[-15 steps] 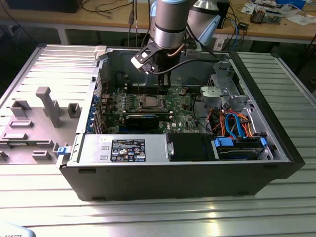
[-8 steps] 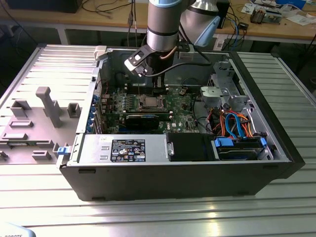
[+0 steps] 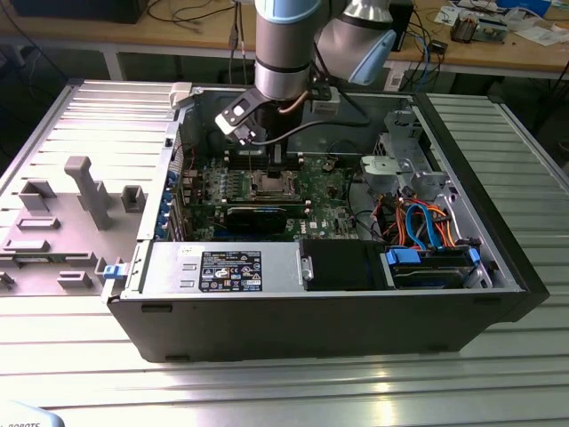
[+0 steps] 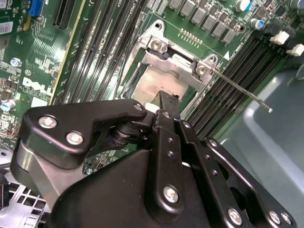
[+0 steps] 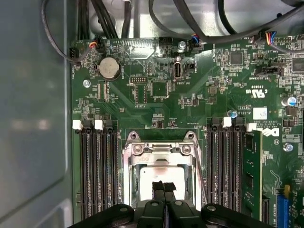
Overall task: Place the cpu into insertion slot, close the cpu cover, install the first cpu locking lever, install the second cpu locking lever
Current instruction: 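Close the cpu cover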
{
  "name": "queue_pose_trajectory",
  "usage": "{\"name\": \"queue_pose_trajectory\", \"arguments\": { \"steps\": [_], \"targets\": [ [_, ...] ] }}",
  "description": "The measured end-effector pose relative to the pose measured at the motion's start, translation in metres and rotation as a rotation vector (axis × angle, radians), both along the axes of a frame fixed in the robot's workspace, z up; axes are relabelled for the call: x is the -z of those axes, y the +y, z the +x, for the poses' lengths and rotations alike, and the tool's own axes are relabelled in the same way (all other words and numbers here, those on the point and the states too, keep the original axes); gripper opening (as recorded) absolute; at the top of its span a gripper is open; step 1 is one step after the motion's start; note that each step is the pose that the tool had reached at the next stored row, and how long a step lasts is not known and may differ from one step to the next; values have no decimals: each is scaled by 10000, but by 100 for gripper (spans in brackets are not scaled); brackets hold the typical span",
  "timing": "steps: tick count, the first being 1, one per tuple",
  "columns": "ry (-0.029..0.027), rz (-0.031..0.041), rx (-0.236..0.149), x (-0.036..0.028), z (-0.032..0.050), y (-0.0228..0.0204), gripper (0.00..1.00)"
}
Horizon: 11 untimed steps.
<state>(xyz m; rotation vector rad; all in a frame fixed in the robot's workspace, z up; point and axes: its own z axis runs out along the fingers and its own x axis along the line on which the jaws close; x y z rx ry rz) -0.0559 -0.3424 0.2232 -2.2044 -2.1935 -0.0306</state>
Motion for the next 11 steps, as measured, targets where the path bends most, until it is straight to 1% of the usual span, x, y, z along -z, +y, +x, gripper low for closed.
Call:
{"name": "queue_pose_trajectory", "arguments": {
  "steps": [3, 4, 7, 10, 11],
  "targets": [
    [6, 2, -39, 50, -26, -2, 11],
    [7, 3, -49, 56, -39, -3, 11],
    [5, 23, -51, 58, -79, -2, 11],
    [6, 22, -54, 58, -121, -2, 11],
    [6, 23, -61, 58, -149, -2, 11]
  ]
}}
